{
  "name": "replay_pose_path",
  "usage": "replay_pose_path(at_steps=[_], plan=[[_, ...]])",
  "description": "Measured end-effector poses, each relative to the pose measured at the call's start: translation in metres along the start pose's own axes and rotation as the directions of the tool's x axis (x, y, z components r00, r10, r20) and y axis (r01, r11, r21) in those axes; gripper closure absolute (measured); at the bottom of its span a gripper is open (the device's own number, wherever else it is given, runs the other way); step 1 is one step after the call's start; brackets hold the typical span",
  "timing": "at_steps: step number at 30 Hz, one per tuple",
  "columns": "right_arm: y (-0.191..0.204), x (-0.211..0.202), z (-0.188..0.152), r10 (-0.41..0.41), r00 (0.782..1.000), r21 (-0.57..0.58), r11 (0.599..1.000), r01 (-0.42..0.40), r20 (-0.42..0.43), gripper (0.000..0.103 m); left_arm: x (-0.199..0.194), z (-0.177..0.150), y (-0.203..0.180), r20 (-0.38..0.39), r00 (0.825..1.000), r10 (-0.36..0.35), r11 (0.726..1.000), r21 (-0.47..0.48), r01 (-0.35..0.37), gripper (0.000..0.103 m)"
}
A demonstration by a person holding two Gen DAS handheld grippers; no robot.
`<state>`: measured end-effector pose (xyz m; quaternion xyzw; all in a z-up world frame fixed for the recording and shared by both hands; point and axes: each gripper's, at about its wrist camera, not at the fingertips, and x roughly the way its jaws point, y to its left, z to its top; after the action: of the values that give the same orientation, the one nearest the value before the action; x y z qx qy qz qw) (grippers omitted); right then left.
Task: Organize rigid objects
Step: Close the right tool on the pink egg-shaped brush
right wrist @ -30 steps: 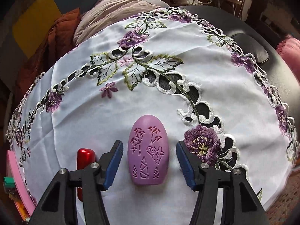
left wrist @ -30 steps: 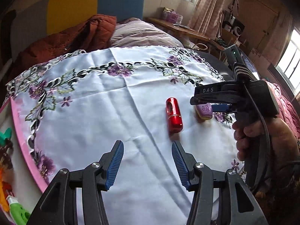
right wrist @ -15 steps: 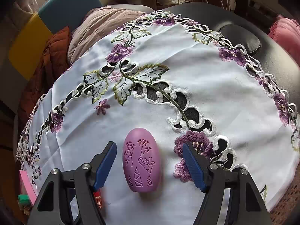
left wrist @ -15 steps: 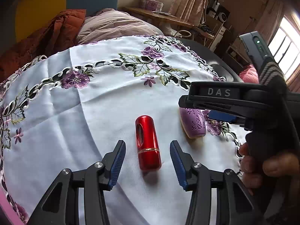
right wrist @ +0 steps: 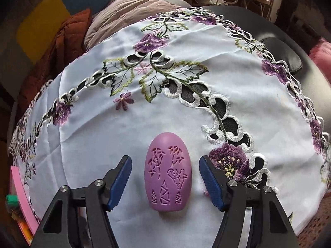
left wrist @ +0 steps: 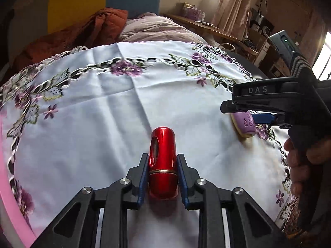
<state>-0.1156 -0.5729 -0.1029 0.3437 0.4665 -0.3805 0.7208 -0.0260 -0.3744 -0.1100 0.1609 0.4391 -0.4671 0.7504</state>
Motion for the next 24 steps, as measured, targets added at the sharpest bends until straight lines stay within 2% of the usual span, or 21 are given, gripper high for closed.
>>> replay_pose_path(at_steps=[2,6,9,12,18,21,24], plan=[[0.011,0.001,-0.003,-0.01,1.0,-0.066,0.998,0.01,0.003,0.058,-0.011,-0.014,0.008,0.024,1.0,0.019,1.0,-0.013,-0.018,0.077],[0.043,0.002,-0.011,0.137,0.99,-0.202,0.969,-0.142,-0.038,0.059,-0.028,-0.034,0.022,0.061,0.998,0.024,0.997,-0.069,-0.02,0.077],[0.074,0.004,-0.025,0.132,0.99,-0.356,0.924,-0.141,-0.05,0.059,-0.032,-0.042,0.027,0.08,0.997,0.017,0.997,-0.08,-0.011,0.077],[0.088,0.008,-0.034,0.11,0.993,-0.433,0.894,-0.117,-0.043,0.058,-0.031,-0.044,0.027,0.09,0.996,0.015,0.997,-0.079,-0.008,0.076],[0.087,0.01,-0.033,0.106,0.994,-0.425,0.898,-0.111,-0.036,0.057,-0.032,-0.046,0.033,0.1,0.995,-0.018,0.994,-0.103,0.029,0.076],[0.089,0.009,-0.033,0.104,0.994,-0.426,0.898,-0.109,-0.035,0.056,-0.031,-0.045,0.031,0.1,0.995,-0.01,0.995,-0.096,0.019,0.076],[0.093,0.009,-0.037,0.109,0.993,-0.444,0.889,-0.114,-0.037,0.049,-0.031,-0.045,0.03,0.101,0.995,-0.005,0.996,-0.094,0.014,0.076]])
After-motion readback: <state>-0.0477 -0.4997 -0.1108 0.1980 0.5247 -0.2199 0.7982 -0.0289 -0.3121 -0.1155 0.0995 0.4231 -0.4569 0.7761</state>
